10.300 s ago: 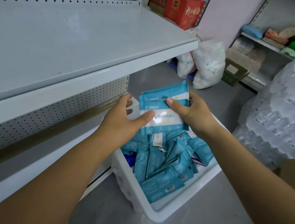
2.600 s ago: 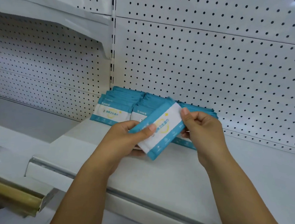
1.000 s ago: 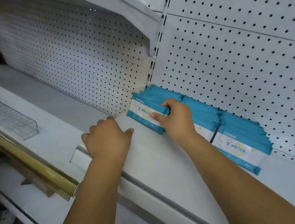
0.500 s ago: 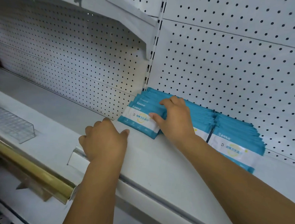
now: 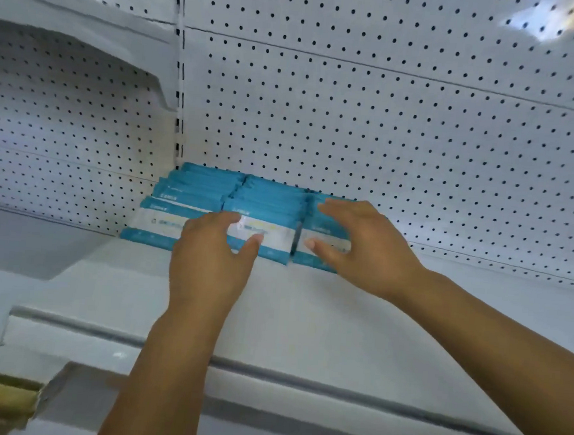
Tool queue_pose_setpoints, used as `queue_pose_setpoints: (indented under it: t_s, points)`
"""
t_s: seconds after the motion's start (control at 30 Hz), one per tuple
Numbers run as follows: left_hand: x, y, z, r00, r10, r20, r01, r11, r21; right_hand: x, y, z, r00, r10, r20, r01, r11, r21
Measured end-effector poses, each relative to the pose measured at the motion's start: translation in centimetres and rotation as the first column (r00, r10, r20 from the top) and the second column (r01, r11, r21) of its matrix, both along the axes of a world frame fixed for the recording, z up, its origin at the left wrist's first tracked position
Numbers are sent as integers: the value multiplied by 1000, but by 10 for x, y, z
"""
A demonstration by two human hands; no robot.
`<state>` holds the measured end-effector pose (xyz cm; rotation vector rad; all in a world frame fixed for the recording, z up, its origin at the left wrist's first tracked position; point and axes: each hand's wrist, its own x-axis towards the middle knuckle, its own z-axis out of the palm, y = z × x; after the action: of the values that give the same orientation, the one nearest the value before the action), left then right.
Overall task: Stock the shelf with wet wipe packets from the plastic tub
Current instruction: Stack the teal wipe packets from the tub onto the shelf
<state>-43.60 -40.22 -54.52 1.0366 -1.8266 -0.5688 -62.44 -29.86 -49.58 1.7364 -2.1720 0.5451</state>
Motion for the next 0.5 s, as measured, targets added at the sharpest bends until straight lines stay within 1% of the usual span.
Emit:
queue_pose_setpoints:
  t_s: [0.13, 0.27, 0.37, 0.5]
  points:
    - [-44, 44, 6, 979, -201, 10, 202, 978, -46, -34, 63, 7, 991, -134, 22, 135, 991, -10]
    - [-82, 101, 9, 920, -390, 26, 391, 917, -82, -65, 138, 11, 960, -263, 93, 270, 960, -76]
    - [-112, 145, 14, 861, -505, 67, 509, 855, -95, -83, 199, 13, 920, -373, 118, 384, 919, -89]
    - [-147, 208, 11, 750, -640, 170, 659, 744, -109, -96, 285, 2, 841, -518, 154, 533, 842, -79]
